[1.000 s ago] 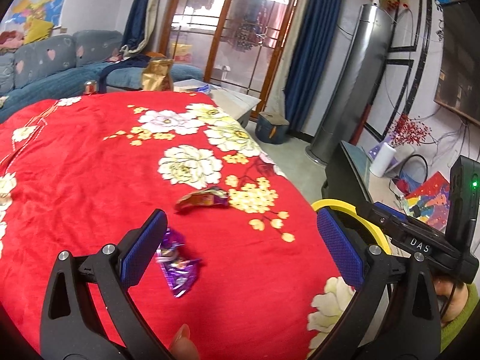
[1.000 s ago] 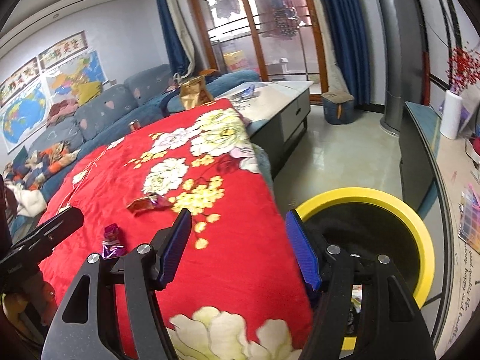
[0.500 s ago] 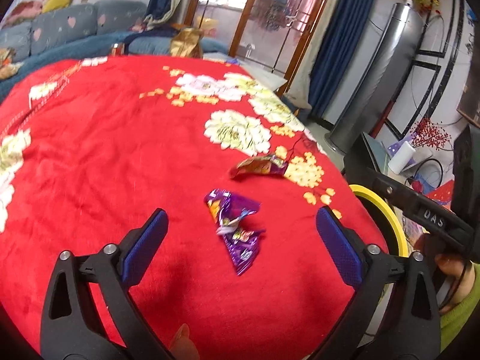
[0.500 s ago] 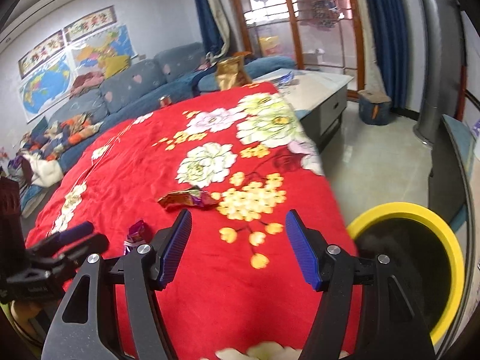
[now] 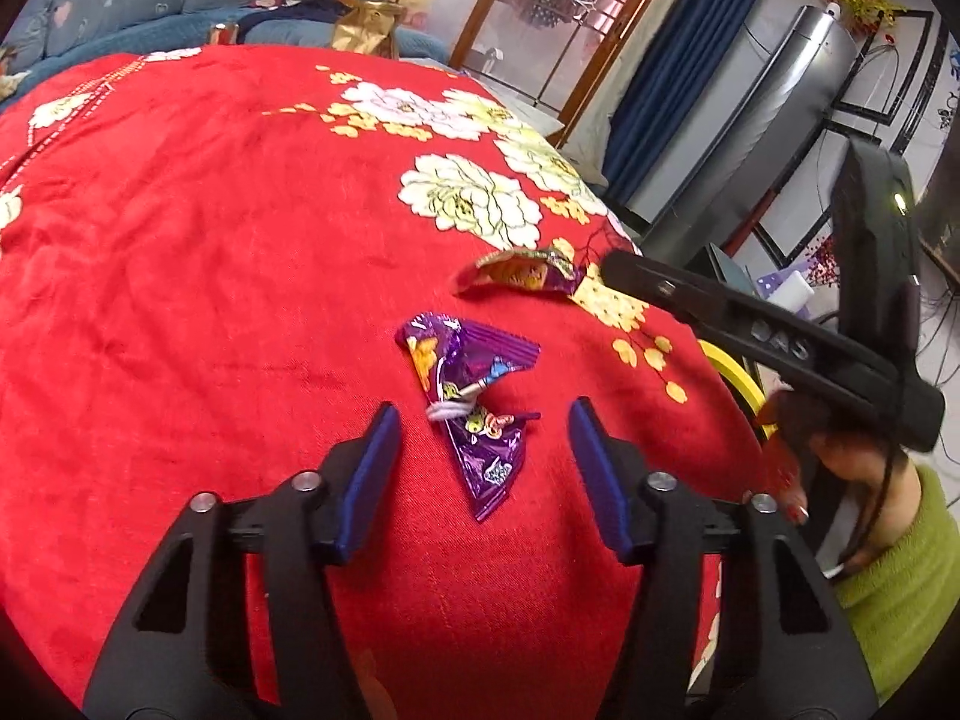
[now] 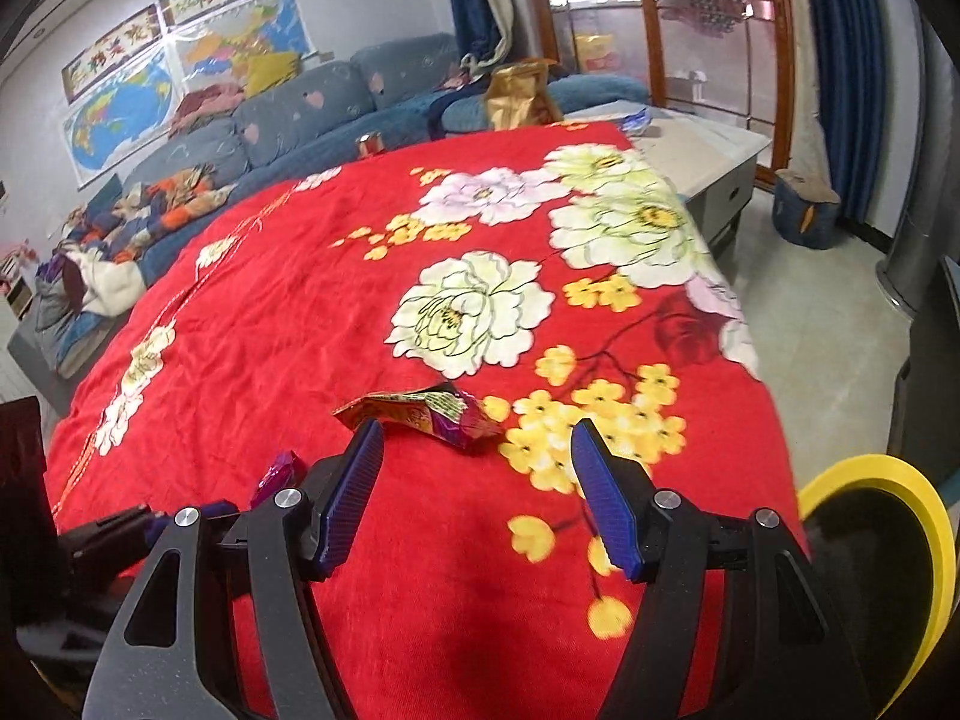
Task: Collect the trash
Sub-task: 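Grasp the purple wrapper with the left tool while the right tool grasps the gold wrapper, then carry the purple and gold wrappers over the yellow bin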
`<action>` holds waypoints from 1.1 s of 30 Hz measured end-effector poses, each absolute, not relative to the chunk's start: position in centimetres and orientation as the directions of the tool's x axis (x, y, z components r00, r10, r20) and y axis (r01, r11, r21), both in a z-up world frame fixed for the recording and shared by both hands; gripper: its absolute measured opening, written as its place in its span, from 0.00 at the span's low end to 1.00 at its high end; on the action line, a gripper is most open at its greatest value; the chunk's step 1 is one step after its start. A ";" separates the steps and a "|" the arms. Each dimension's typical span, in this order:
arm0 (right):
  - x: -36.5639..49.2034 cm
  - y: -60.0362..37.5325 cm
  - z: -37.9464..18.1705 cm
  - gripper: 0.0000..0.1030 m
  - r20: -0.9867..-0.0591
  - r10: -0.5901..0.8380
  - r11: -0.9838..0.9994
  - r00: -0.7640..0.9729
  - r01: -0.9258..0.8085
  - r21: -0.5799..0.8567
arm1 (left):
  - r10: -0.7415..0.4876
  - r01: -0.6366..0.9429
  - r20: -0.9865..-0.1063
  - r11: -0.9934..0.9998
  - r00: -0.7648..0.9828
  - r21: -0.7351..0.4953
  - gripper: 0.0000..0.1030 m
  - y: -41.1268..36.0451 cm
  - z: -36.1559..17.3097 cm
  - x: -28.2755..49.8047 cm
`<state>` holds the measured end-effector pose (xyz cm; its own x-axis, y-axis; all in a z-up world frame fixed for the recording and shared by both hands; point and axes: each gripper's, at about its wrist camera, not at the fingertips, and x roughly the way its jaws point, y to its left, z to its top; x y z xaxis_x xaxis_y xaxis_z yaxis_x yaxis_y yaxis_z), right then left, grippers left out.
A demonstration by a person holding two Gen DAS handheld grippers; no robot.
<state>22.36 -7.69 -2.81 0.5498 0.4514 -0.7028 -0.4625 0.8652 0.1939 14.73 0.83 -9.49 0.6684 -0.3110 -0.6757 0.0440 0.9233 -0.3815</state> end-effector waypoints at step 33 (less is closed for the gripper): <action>21.1 -9.8 -4.3 0.17 -0.683 0.472 0.873 0.557 -0.405 0.273 | -0.333 0.096 -0.665 0.925 0.668 -0.367 0.21 -0.9 -9.0 14.1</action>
